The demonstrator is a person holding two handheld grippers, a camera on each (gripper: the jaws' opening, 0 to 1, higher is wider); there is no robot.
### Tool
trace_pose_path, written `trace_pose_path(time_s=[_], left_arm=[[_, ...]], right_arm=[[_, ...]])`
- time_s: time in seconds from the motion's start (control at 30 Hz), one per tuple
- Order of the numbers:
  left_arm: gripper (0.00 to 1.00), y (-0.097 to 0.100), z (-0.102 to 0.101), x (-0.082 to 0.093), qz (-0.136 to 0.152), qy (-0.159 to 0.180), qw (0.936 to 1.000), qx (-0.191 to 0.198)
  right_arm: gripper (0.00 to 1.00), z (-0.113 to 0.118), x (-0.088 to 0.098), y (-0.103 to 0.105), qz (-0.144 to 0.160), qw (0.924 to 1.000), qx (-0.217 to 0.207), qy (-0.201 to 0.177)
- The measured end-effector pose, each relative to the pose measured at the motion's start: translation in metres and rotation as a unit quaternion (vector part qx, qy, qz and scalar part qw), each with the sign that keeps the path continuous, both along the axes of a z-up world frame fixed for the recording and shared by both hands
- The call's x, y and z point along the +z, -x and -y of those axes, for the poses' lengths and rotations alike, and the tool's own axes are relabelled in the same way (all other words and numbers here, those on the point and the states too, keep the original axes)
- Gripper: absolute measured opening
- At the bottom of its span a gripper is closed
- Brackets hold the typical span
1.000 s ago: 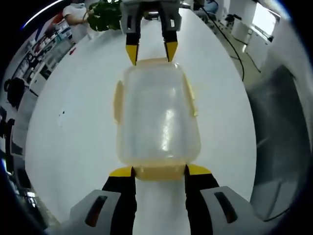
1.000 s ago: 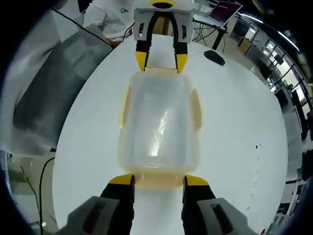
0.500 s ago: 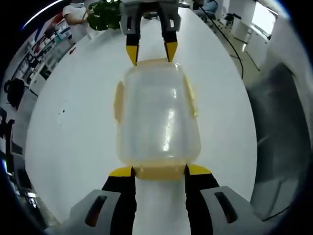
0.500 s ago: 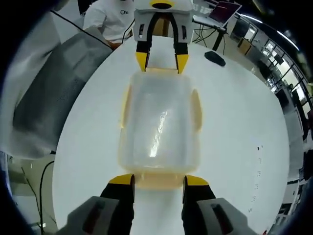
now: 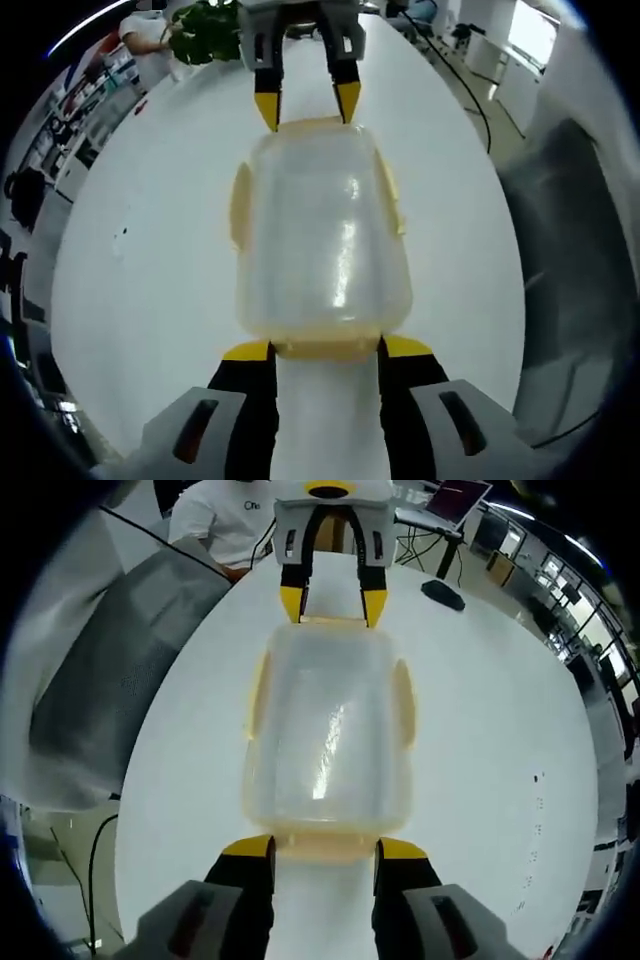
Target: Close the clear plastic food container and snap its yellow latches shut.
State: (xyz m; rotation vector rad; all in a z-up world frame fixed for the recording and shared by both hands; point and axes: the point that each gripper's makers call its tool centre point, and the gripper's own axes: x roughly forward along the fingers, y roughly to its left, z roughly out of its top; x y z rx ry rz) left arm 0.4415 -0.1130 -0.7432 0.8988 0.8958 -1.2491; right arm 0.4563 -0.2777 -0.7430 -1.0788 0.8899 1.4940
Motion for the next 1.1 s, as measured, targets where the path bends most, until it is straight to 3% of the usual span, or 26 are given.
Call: trace_pose_path(time_s=[0.37, 0.5, 0.8, 1.0, 1.1], left_arm=[[0.4, 0.003, -0.004, -0.003, -0.002, -0.008, 0.9999, -0.01], [0.48, 0.004, -0.003, -0.001, -0.007, -0.001, 1.0, 0.001], [0.53, 0.001, -0.013, 0.008, -0.015, 0.012, 0.9992, 0.034], [0.54, 0.0, -0.008, 0.019, -0.043, 0.058, 0.9927, 0.096], [0.52, -0.001, -0.01, 0.019, -0.043, 0.056, 0.9924, 0.101]], right_arm=[[0.41, 0.007, -0.003, 0.006, 0.001, 0.9996, 0.022, 0.019], [0.41, 0.007, -0.001, 0.008, -0.012, 0.9998, 0.011, 0.014], [0.39, 0.007, 0.009, 0.012, -0.021, 0.9997, 0.004, 0.012], [0.39, 0.001, 0.023, 0.016, -0.048, 0.9973, -0.056, -0.009], [0.38, -0.002, 0.03, 0.014, -0.055, 0.9941, -0.091, -0.021]])
